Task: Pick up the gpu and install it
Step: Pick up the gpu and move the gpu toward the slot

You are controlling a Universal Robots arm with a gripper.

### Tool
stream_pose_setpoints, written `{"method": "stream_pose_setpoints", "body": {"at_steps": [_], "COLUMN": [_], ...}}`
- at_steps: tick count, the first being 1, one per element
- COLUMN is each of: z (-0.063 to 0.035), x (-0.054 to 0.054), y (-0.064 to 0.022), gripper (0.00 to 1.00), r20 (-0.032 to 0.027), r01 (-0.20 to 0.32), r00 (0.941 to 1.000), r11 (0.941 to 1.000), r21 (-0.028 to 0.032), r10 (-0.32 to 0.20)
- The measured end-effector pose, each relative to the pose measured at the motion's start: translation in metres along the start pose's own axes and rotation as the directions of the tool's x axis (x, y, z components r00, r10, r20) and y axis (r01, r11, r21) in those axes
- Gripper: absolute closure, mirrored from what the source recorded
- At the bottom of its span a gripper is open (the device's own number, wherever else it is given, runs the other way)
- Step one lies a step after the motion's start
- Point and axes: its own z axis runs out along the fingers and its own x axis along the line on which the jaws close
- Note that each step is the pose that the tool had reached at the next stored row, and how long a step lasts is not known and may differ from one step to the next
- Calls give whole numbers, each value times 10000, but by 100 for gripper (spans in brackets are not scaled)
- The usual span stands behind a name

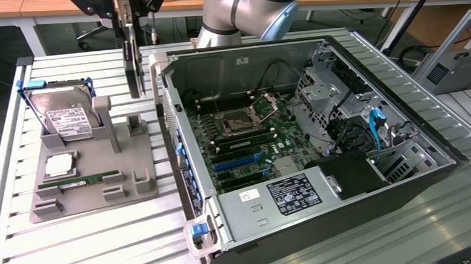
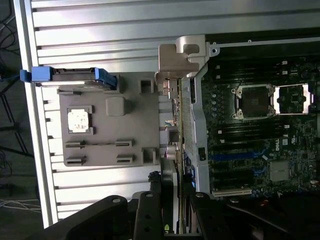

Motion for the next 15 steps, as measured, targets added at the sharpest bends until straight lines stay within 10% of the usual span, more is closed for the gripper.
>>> {"method": "stream_pose_setpoints", "body": {"at_steps": [15], "z": [33], "x": [-111], "y": [7], "gripper": [73], "r20": [0], "r01": [0], "r00": [10000], "r11": [10000], "r21": [0], "r10": [0]}}
